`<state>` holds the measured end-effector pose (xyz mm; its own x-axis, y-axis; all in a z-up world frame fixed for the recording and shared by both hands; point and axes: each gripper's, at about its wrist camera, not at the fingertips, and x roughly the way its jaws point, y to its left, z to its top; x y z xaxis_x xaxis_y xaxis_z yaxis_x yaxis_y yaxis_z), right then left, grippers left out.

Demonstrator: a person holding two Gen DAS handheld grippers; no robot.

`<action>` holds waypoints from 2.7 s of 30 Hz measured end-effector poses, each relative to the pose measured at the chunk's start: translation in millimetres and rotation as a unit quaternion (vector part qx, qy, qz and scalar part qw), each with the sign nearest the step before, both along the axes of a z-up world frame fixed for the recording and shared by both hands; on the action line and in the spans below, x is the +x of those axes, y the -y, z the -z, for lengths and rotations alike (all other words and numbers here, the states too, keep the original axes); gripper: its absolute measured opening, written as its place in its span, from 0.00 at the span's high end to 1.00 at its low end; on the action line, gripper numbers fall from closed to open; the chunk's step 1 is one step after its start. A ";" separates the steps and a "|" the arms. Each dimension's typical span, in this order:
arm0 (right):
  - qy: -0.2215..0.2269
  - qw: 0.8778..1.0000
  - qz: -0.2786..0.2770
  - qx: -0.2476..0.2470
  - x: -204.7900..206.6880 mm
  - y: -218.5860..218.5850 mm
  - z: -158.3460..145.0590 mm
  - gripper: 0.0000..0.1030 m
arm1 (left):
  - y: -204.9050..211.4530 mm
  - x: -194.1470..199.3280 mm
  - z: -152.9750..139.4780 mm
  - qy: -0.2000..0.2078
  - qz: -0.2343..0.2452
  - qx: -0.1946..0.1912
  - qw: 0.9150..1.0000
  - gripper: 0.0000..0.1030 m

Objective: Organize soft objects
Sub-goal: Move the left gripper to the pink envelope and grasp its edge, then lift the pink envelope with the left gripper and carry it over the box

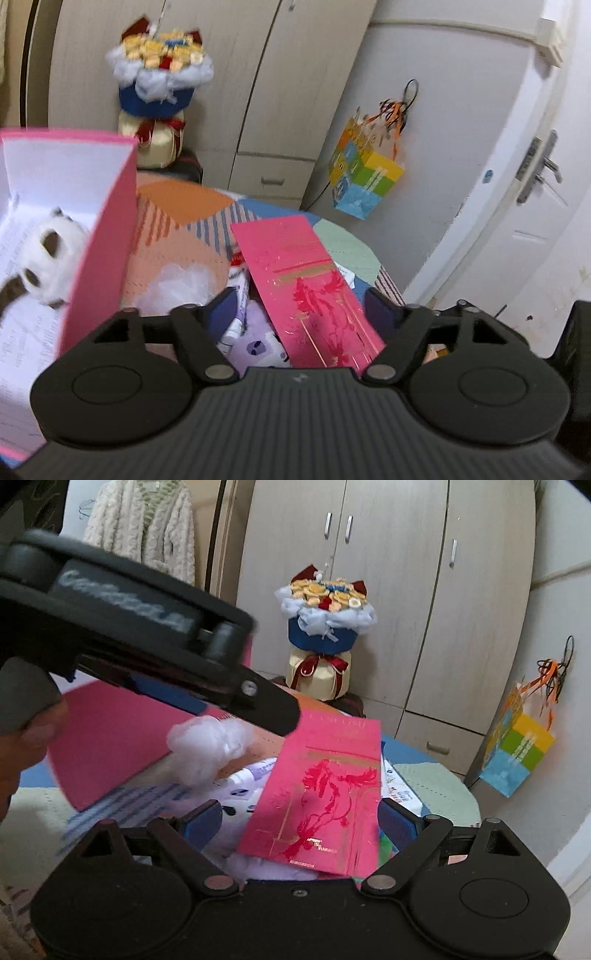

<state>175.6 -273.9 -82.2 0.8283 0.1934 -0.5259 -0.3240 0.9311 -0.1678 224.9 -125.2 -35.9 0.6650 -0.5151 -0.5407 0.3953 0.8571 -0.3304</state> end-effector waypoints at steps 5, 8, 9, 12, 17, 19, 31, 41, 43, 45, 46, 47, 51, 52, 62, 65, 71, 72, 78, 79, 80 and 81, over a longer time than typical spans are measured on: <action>-0.013 1.000 0.015 -0.005 21.9 0.3 15.1 0.08 | 9.0 15.0 19.0 -0.015 -0.014 -0.005 1.000 0.43; -0.021 0.999 0.021 0.022 25.3 5.8 15.2 0.07 | 10.0 19.5 25.6 -0.014 -0.031 -0.006 0.999 0.43; -0.024 0.999 0.023 0.029 25.8 7.4 15.7 0.07 | 10.2 21.0 27.4 -0.017 -0.031 -0.004 0.999 0.43; -0.035 0.997 0.029 0.054 26.9 13.0 17.4 0.07 | 12.7 23.8 33.4 -0.031 -0.021 -0.003 0.999 0.44; -0.049 0.994 0.034 0.089 27.2 18.5 22.0 0.09 | 17.5 24.2 44.7 -0.055 -0.017 -0.007 0.998 0.58; -0.047 0.994 0.037 0.092 28.1 19.4 24.1 0.10 | 19.2 21.3 45.0 -0.045 -0.012 -0.003 0.999 0.65; -0.033 0.991 0.060 0.118 14.5 17.5 11.5 0.10 | 11.7 -6.7 21.9 -0.007 -0.002 -0.014 1.000 0.65; -0.042 0.989 0.063 0.126 -14.8 -4.3 -5.3 0.10 | -10.7 -38.5 6.1 -0.016 -0.001 -0.010 1.000 0.65; -0.051 0.989 0.064 0.125 -21.0 -9.0 -8.0 0.10 | -15.1 -44.7 4.8 -0.023 0.005 -0.002 1.000 0.66; -0.064 0.988 0.068 0.123 -26.8 -15.0 -10.2 0.10 | -20.2 -51.4 3.7 -0.025 0.011 0.004 1.000 0.66; -0.069 0.988 0.070 0.123 -30.2 -17.7 -10.9 0.10 | -22.8 -56.2 2.8 -0.025 0.015 0.009 1.000 0.65; -0.074 0.987 0.071 0.123 -33.6 -20.4 -11.7 0.10 | -25.1 -59.4 2.4 -0.025 0.018 0.011 0.999 0.65; -0.089 0.986 0.065 0.124 -47.7 -29.2 -17.4 0.10 | -37.4 -74.9 1.3 -0.029 0.025 0.019 0.999 0.65; -0.092 0.986 0.063 0.125 -50.8 -31.3 -18.6 0.10 | -41.3 -79.7 0.9 -0.032 0.026 0.022 0.999 0.65; -0.116 0.987 0.038 0.103 -87.0 -63.0 -38.1 0.10 | -80.2 -111.7 -14.3 -0.057 0.040 0.021 0.997 0.66; -0.106 0.990 0.025 0.084 -99.4 -75.4 -48.5 0.10 | -90.5 -127.6 -24.7 -0.038 0.042 0.025 0.998 0.66; -0.081 0.993 0.006 0.081 -115.8 -92.3 -66.6 0.10 | -107.6 -150.6 -43.9 -0.001 0.027 0.026 0.999 0.66; -0.076 0.994 0.005 0.080 -117.2 -95.0 -69.3 0.10 | -110.2 -152.7 -46.6 0.004 0.023 0.026 0.999 0.66; -0.063 0.994 -0.014 0.089 -114.8 -113.9 -83.7 0.10 | -131.8 -159.8 -61.6 0.033 -0.008 0.027 0.999 0.66; -0.065 0.993 -0.018 0.093 -111.9 -117.1 -85.3 0.10 | -137.1 -159.9 -64.1 0.034 -0.014 0.029 0.999 0.66; -0.068 0.993 -0.022 0.097 -108.8 -120.7 -86.8 0.10 | -140.7 -158.8 -66.2 0.035 -0.018 0.030 0.999 0.66; -0.070 0.992 -0.026 0.099 -105.7 -124.8 -88.3 0.10 | -145.3 -156.8 -68.6 0.034 -0.021 0.031 0.999 0.66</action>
<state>69.8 -149.1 6.1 0.7364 0.3450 -0.5819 -0.3796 0.9227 0.0668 68.1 20.1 32.7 0.7224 -0.4525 -0.5229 0.3779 0.8916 -0.2495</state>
